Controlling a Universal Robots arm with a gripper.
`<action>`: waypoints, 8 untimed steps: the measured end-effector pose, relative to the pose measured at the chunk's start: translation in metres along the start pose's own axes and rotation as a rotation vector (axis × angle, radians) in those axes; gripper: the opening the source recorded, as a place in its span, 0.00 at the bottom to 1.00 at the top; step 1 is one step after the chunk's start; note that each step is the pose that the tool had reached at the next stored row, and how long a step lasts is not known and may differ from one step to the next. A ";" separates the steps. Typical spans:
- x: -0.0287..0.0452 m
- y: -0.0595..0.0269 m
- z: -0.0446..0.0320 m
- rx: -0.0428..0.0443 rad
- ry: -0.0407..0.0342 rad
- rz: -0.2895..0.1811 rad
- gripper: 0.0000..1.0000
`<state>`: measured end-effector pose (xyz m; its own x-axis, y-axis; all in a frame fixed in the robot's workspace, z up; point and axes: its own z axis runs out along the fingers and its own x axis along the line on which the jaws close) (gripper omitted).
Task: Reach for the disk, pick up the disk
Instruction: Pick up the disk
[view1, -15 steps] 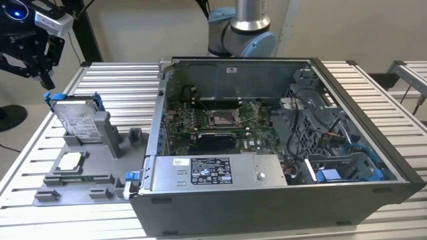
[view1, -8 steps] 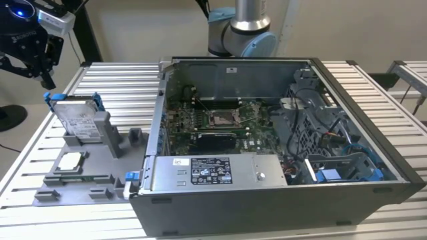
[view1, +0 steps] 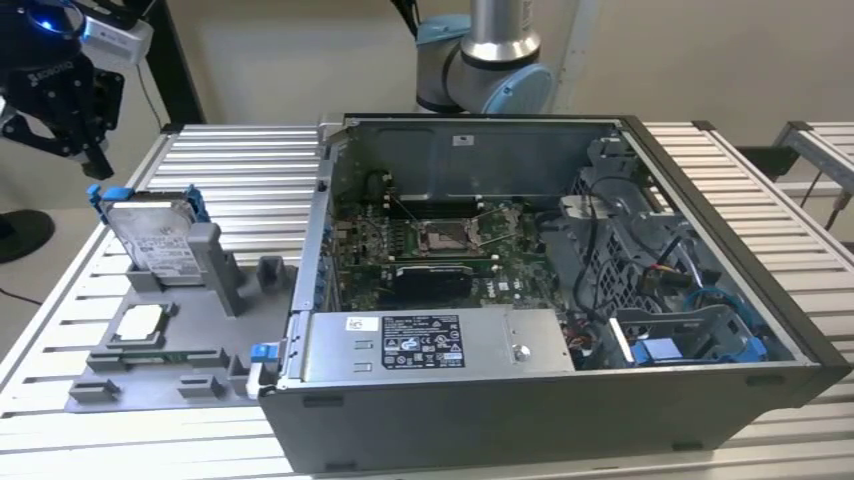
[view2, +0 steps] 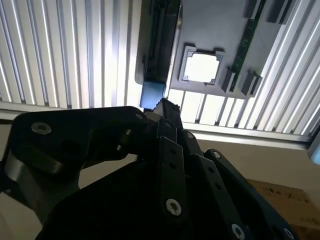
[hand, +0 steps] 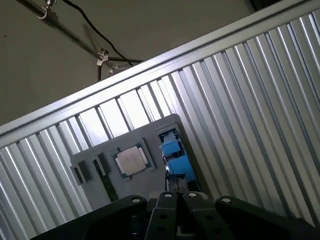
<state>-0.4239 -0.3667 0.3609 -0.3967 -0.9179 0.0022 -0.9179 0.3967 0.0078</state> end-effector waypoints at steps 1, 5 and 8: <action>-0.0002 -0.0005 -0.0001 -0.0001 0.0002 -0.009 0.00; -0.0011 -0.0025 0.0007 0.0000 0.0005 -0.041 0.00; -0.0016 -0.0037 0.0019 0.0003 0.0005 -0.063 0.00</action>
<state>-0.4198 -0.3667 0.3590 -0.3381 -0.9411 0.0023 -0.9411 0.3381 0.0077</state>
